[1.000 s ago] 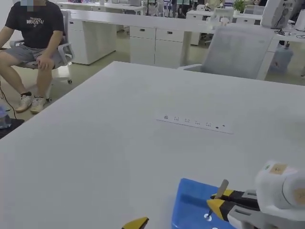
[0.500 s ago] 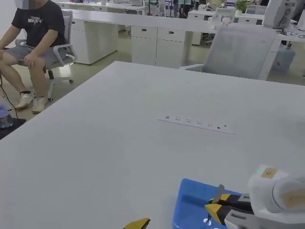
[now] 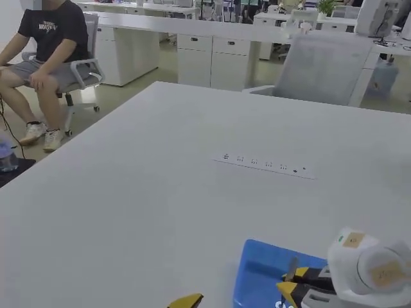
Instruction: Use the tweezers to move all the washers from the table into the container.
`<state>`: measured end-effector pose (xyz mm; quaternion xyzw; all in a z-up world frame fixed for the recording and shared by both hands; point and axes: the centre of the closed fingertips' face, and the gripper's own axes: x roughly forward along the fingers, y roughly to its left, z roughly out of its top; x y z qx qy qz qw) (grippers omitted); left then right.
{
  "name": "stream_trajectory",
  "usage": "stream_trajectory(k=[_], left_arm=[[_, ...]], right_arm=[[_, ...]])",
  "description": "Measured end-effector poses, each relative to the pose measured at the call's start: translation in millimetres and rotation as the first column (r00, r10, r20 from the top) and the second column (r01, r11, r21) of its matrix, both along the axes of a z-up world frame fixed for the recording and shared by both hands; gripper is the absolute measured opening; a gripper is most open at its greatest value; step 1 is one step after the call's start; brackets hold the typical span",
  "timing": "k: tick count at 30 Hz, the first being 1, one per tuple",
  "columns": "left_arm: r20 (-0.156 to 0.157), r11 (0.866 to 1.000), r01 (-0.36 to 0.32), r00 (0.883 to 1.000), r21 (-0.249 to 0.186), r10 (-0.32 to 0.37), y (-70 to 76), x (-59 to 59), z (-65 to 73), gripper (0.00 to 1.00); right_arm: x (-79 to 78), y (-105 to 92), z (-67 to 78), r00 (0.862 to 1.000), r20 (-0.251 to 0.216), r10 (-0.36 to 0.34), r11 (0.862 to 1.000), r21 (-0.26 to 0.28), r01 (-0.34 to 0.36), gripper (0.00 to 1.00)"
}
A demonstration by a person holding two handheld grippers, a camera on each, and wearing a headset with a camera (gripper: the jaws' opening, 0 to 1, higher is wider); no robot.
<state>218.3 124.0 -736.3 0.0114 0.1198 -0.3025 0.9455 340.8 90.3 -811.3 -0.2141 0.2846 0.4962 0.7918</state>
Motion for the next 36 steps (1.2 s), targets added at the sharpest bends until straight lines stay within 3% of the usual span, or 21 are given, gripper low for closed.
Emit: stream_trajectory(k=[10, 17, 28, 36], left_arm=[[-0.005, 1.000, 0.002, 1.000, 0.004, -0.002, 0.3, -0.3, -1.5, 0.81], [-0.005, 1.000, 0.003, 1.000, 0.005, -0.003, 0.4, -0.4, -1.5, 0.80], [-0.009, 1.000, 0.010, 1.000, 0.008, -0.010, -0.9, -0.8, -2.2, 0.80], [-0.010, 1.000, 0.012, 1.000, 0.009, -0.012, -1.2, -1.0, -2.5, 0.80]], right_arm=[[1.5, -0.6, 4.9, 1.000, 0.008, -0.011, 1.000, 0.010, 0.010, 0.04], [3.6, -2.3, 16.4, 0.999, 0.035, -0.025, 0.999, 0.026, 0.024, 0.04], [3.0, -6.7, 45.4, 0.993, 0.102, -0.055, 0.997, 0.067, 0.049, 0.04], [-10.6, -4.5, 68.0, 0.988, 0.146, -0.058, 0.993, 0.108, 0.042, 0.04]])
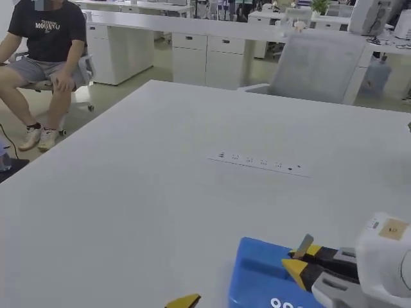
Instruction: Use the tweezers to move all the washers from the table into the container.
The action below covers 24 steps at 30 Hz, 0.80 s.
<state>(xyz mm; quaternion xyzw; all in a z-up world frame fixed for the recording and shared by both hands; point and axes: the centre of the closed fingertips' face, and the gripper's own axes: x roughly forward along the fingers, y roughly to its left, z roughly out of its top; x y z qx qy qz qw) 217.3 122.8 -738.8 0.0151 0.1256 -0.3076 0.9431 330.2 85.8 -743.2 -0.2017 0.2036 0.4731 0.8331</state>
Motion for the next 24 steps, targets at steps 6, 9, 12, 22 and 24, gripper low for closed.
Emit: stream_trajectory(k=[6, 9, 12, 22, 24], left_arm=[[-0.002, 1.000, 0.000, 1.000, 0.004, 0.000, 0.2, -0.1, -0.6, 0.79], [-0.003, 1.000, 0.002, 1.000, 0.003, -0.002, -0.1, -0.5, -0.7, 0.79], [-0.003, 1.000, 0.005, 1.000, 0.003, -0.005, -0.5, -0.8, -0.8, 0.79], [-0.006, 1.000, 0.007, 1.000, 0.007, -0.007, -0.8, -0.9, -1.6, 0.78], [-0.008, 1.000, 0.011, 1.000, 0.008, -0.011, -1.6, -1.0, -1.8, 0.78]], right_arm=[[-14.7, 4.3, 6.6, 1.000, 0.017, 0.020, 1.000, 0.019, -0.020, 0.04], [-21.8, 6.0, 6.4, 1.000, 0.008, 0.026, 0.999, 0.029, -0.026, 0.04], [-29.1, 7.8, 4.2, 1.000, -0.002, 0.030, 0.999, 0.044, -0.030, 0.04], [-58.4, 7.7, -11.5, 0.997, -0.065, 0.036, 0.996, 0.079, -0.031, 0.04], [-61.5, 6.2, -14.7, 0.997, -0.073, 0.036, 0.996, 0.079, -0.030, 0.04]])
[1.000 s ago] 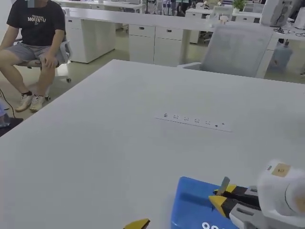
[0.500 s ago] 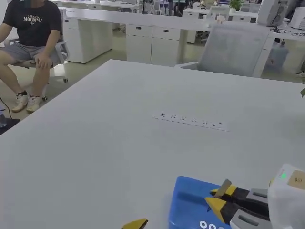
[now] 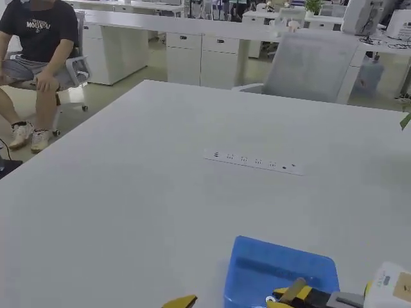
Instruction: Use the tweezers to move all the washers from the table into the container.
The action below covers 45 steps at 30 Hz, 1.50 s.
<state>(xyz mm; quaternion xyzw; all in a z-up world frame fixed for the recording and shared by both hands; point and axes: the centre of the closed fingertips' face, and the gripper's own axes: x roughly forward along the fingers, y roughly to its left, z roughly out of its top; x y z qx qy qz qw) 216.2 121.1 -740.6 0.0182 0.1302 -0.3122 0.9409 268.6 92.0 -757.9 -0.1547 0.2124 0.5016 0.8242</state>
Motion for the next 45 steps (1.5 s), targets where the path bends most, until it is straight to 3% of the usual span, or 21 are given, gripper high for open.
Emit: stream_trajectory(k=[15, 21, 23, 26, 28, 33, 38, 45], left_arm=[[-0.009, 1.000, 0.012, 1.000, -0.001, -0.012, -2.4, -0.6, -0.8, 0.77], [-0.013, 1.000, 0.009, 1.000, -0.004, -0.009, -1.6, -0.4, -1.6, 0.77], [-0.013, 1.000, 0.008, 1.000, -0.002, -0.008, -1.3, -0.4, -1.9, 0.77], [-0.019, 1.000, 0.007, 1.000, -0.002, -0.007, -1.1, -0.5, -2.9, 0.77], [-0.021, 1.000, 0.010, 1.000, -0.006, -0.010, -1.9, -0.9, -2.9, 0.77], [-0.027, 1.000, 0.011, 1.000, -0.003, -0.011, -2.1, -1.3, -4.0, 0.76], [-0.028, 1.000, 0.003, 1.000, -0.005, -0.003, -0.6, -0.6, -4.2, 0.75], [-0.031, 1.000, 0.004, 0.999, -0.007, -0.004, -0.5, -0.6, -4.6, 0.75]], right_arm=[[-9.6, -10.6, -20.6, 0.997, -0.081, -0.016, 1.000, 0.001, 0.016, 0.04], [-13.4, -16.6, -25.8, 0.989, -0.136, -0.053, 0.997, 0.054, 0.061, 0.04], [-12.6, -19.8, -26.3, 0.985, -0.148, -0.086, 0.992, 0.080, 0.098, 0.04], [-12.9, -26.6, -34.1, 0.965, -0.229, -0.129, 0.979, 0.127, 0.161, 0.04], [-10.1, -31.9, -38.1, 0.953, -0.258, -0.157, 0.968, 0.151, 0.200, 0.04], [-10.3, -39.9, -50.5, 0.933, -0.312, -0.182, 0.958, 0.158, 0.240, 0.04], [-15.9, -41.6, -62.6, 0.927, -0.328, -0.180, 0.965, 0.126, 0.232, 0.04], [-19.4, -36.0, -59.0, 0.929, -0.330, -0.167, 0.967, 0.131, 0.220, 0.04]])
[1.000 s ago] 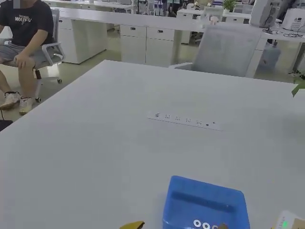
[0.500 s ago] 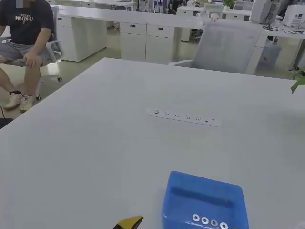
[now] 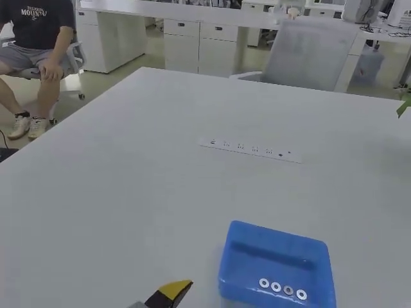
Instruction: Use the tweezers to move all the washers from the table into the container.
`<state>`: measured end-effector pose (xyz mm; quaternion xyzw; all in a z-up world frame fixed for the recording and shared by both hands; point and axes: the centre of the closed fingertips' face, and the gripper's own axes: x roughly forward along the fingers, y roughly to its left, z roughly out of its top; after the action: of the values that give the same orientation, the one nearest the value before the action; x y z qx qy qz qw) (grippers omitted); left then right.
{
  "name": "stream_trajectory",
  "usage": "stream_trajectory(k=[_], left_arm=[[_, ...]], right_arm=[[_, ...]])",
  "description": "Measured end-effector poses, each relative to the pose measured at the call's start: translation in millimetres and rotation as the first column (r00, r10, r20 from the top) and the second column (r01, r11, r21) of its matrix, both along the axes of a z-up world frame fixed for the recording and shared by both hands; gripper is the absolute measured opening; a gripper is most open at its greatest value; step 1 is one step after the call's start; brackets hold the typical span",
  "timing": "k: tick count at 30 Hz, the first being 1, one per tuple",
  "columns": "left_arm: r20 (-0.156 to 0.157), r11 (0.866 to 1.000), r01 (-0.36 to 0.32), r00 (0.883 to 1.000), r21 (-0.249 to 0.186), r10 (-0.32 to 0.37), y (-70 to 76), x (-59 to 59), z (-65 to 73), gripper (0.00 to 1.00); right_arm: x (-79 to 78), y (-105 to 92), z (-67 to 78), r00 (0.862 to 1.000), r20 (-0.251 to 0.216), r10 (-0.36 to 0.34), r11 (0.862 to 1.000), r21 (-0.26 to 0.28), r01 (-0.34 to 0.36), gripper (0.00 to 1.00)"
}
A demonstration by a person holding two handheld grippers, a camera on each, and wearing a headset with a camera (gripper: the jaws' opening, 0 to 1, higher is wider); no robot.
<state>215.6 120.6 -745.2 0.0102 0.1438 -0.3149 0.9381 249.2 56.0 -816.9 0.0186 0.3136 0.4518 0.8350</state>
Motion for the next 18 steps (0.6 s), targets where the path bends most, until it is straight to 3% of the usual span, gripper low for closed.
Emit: stream_trajectory(k=[5, 9, 12, 15, 18], left_arm=[[-0.001, 1.000, 0.003, 1.000, -0.003, -0.003, -0.3, -0.3, -0.2, 0.75], [-0.002, 1.000, 0.007, 1.000, -0.003, -0.007, -0.8, -0.7, -0.1, 0.74], [-0.005, 1.000, 0.008, 1.000, -0.001, -0.008, -1.1, -1.0, -0.3, 0.74], [-0.004, 1.000, 0.009, 1.000, -0.001, -0.009, -1.1, -1.1, -0.3, 0.74], [-0.004, 1.000, 0.010, 1.000, 0.000, -0.010, -1.0, -1.4, -0.6, 0.74]], right_arm=[[-4.4, 4.9, 0.4, 0.999, 0.012, 0.031, 0.999, -0.014, -0.031, 0.04], [-8.3, 8.6, 0.8, 0.995, 0.050, 0.082, 0.995, -0.057, -0.079, 0.04], [-13.2, 12.7, 0.9, 0.976, 0.119, 0.182, 0.976, -0.144, -0.164, 0.04], [-19.6, 18.8, 0.1, 0.953, 0.157, 0.259, 0.953, -0.203, -0.226, 0.04], [-21.6, 22.0, -0.5, 0.930, 0.203, 0.307, 0.931, -0.265, -0.249, 0.04]])
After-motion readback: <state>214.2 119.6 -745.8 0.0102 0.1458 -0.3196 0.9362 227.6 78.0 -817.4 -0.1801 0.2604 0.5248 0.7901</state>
